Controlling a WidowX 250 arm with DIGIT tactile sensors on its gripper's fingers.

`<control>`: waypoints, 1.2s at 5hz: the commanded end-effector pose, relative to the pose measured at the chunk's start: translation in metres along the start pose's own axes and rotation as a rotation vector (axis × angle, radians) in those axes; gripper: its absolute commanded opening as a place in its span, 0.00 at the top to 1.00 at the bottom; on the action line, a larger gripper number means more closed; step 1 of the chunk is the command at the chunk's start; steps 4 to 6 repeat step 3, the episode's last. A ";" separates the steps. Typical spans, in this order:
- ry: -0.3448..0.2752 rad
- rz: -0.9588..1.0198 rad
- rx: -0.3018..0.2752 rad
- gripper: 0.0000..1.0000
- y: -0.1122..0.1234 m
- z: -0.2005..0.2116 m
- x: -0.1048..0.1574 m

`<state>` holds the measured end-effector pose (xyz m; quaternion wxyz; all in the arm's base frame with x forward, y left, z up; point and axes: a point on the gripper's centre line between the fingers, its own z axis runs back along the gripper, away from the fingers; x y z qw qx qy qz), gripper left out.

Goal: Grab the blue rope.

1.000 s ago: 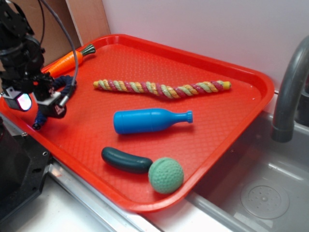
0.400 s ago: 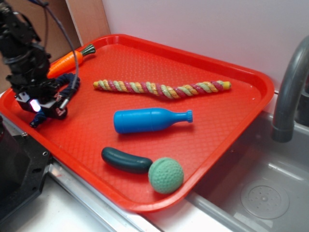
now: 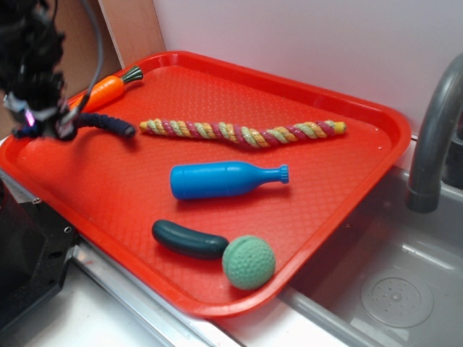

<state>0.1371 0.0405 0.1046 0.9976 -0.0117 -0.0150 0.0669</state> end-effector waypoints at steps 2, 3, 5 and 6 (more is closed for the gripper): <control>-0.178 -0.058 -0.001 1.00 -0.037 0.152 0.047; -0.252 -0.028 0.015 1.00 -0.026 0.163 0.027; -0.252 -0.028 0.015 1.00 -0.026 0.163 0.027; -0.252 -0.028 0.015 1.00 -0.026 0.163 0.027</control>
